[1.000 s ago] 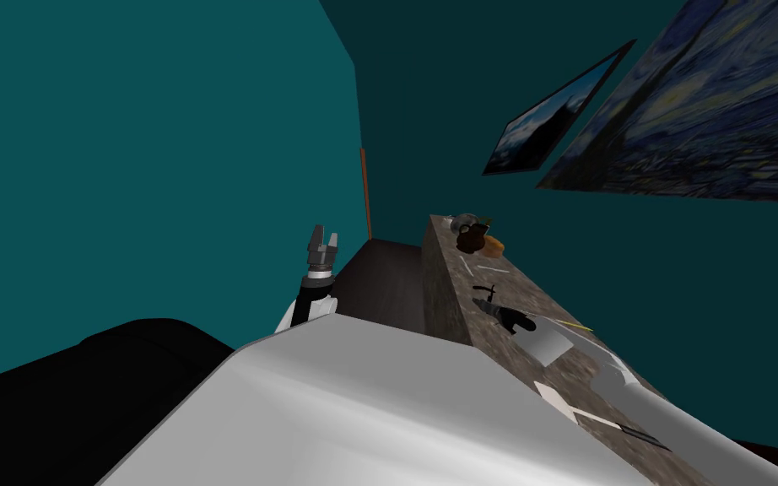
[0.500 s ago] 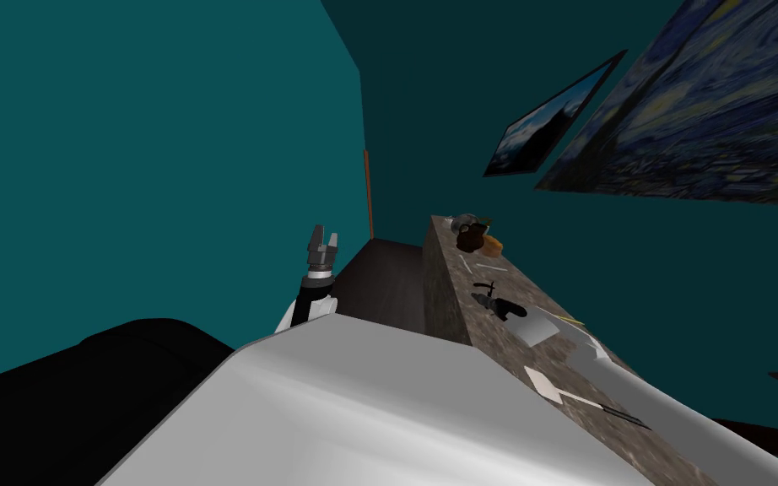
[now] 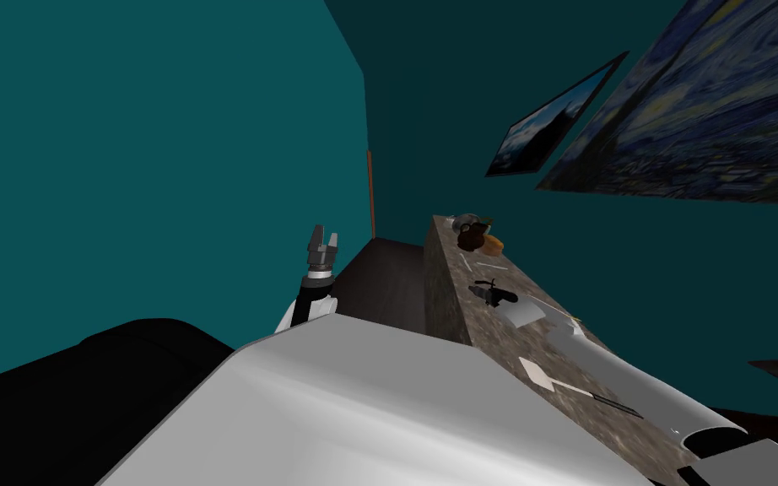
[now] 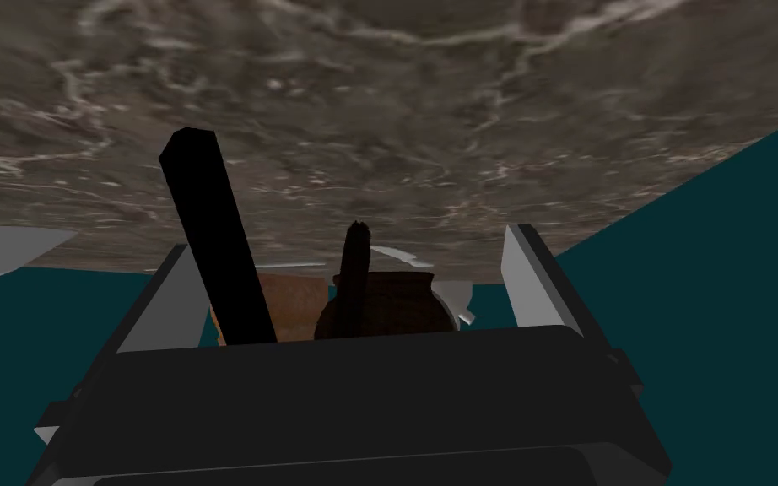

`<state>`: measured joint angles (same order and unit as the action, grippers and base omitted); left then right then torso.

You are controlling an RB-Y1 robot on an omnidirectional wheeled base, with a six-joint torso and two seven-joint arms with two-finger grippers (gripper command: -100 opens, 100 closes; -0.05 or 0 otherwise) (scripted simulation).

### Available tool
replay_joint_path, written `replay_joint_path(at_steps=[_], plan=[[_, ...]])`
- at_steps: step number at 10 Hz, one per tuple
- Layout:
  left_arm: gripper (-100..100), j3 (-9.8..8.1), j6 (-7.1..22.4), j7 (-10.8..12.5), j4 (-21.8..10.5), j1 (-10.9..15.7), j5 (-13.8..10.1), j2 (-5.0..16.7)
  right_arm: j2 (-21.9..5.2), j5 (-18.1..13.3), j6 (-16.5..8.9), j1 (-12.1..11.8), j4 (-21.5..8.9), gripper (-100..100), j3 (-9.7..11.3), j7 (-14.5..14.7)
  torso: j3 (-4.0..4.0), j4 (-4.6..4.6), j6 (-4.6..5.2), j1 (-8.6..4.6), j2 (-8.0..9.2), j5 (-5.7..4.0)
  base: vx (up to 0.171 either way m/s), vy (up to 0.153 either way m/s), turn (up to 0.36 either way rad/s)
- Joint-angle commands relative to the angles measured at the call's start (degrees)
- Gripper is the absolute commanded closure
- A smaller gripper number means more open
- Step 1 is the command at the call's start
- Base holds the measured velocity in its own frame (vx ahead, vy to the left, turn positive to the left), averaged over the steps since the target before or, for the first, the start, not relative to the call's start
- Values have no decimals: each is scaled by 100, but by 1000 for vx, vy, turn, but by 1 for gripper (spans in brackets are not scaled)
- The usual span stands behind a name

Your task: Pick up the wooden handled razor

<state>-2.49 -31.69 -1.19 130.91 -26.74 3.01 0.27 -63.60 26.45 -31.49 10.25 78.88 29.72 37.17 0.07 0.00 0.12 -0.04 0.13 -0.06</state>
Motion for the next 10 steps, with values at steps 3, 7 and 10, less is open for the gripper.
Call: replay_joint_path(at_steps=[3, 7, 10], plan=[[0, 0, 0, 0, 0, 1, 0, 0, 233, 423, 11, 580, -548, -100, 325, 416, 10, -3, -6, 4, 26, -13, -103, 0, 64], [0, 0, 0, 0, 0, 1, 0, 0, 468, 885, 23, 1348, -1315, -100, 677, 862, 4, -7, -11, 4, 17, -17, -85, 1, 47], [0, 0, 0, 0, 0, 0, 0, 0, 704, 1110, 35, 1798, -1606, -100, 938, 1102, -21, -16, -11, 8, -27, -15, -34, 11, 36]])
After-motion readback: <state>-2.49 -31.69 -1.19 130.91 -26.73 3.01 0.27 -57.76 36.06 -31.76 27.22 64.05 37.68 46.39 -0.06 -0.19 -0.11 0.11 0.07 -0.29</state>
